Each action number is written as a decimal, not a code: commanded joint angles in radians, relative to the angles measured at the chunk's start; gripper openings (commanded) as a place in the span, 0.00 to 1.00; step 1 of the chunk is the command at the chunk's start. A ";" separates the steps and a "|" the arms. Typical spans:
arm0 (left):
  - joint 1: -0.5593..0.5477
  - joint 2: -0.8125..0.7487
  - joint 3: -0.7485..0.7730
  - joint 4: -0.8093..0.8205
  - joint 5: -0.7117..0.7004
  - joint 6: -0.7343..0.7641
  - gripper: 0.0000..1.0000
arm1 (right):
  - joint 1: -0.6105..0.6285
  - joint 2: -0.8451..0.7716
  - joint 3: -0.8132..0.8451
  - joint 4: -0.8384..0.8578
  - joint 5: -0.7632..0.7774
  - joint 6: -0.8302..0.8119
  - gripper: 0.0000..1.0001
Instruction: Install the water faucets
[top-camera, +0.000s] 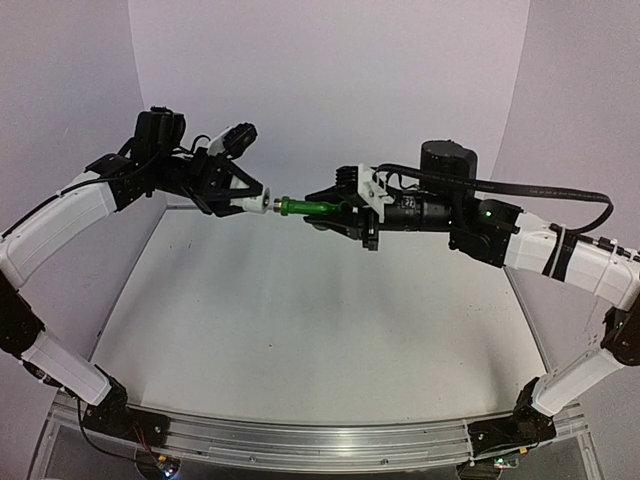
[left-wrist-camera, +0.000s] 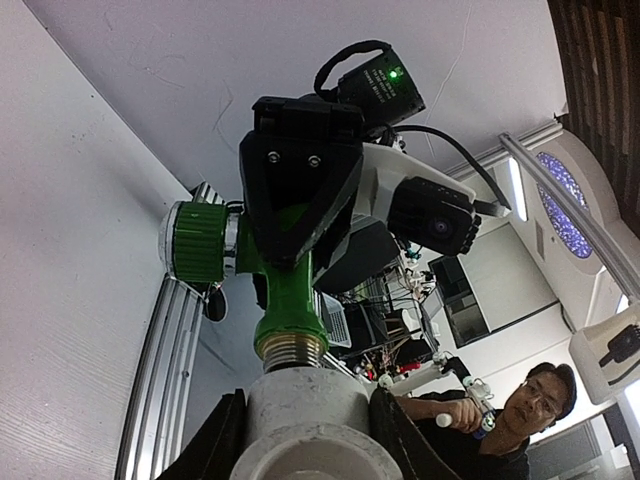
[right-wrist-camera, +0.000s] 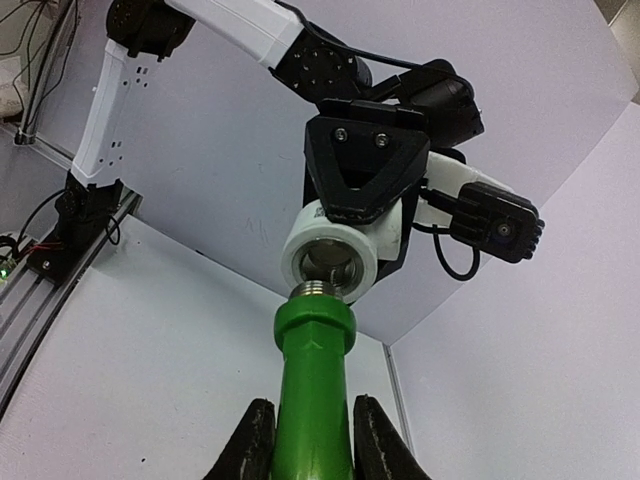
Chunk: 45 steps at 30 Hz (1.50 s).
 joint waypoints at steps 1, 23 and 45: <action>-0.009 -0.028 0.046 0.062 -0.001 -0.036 0.00 | 0.011 -0.001 0.067 0.019 -0.014 -0.011 0.00; -0.036 -0.035 0.021 0.091 -0.052 -0.065 0.00 | 0.043 0.067 0.126 0.015 0.086 0.028 0.00; -0.038 -0.052 -0.016 0.094 -0.189 -0.050 0.00 | 0.051 0.111 0.222 -0.022 0.004 0.156 0.00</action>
